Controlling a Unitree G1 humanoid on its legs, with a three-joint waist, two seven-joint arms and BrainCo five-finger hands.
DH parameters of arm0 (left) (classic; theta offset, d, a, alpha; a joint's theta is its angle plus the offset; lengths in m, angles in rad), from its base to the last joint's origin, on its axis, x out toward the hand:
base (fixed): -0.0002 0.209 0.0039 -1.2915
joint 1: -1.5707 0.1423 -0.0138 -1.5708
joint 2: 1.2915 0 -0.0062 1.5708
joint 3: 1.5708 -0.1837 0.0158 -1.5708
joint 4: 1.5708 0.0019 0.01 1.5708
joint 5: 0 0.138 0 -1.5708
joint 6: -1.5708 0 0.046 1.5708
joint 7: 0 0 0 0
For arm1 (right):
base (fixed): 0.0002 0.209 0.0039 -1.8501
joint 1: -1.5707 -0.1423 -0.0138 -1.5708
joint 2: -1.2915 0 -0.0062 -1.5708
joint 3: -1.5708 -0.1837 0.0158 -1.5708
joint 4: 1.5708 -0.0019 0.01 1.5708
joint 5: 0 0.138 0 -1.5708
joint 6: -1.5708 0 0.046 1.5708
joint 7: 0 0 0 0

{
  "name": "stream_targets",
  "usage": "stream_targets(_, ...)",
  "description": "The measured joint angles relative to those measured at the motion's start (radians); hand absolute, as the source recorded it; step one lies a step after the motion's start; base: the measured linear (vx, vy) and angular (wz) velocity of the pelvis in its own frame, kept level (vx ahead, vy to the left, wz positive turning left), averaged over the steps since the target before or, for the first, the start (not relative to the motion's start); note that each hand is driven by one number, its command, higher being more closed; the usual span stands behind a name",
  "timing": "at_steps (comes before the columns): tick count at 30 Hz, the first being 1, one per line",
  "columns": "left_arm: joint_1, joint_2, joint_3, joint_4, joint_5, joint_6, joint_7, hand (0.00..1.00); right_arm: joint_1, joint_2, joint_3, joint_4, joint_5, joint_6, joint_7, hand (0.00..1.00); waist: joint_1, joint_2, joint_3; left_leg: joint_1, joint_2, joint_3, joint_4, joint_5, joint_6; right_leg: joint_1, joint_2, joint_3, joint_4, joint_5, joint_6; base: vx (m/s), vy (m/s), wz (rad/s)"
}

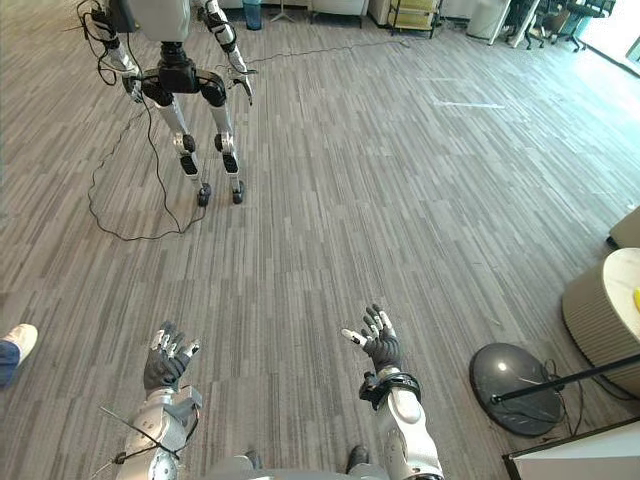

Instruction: Organize washtable

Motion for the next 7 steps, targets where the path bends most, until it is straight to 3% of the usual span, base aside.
stream_targets(3, -0.004, 0.007, -0.029, 0.049, 0.002, 0.000, -0.005, 0.00, 0.003, 0.000, -0.016, 0.078, -0.002, 0.008, 0.001, 0.00, 0.000, 0.018, -0.001, 0.019, 0.002, 0.011, -0.026, 0.007, -0.005, 0.000, 0.005, 0.011, 0.000, 0.000, 0.000, 0.03, -0.015, -0.10)
stream_targets(7, -0.004, 0.007, -0.054, 0.095, 0.019, 0.000, -0.023, 0.00, 0.012, -0.005, -0.016, 0.097, -0.004, 0.015, 0.000, 0.00, -0.005, 0.019, -0.002, 0.053, 0.004, 0.026, -0.080, 0.032, -0.019, -0.003, 0.018, 0.028, 0.000, 0.000, 0.001, 0.00, -0.025, -0.15)
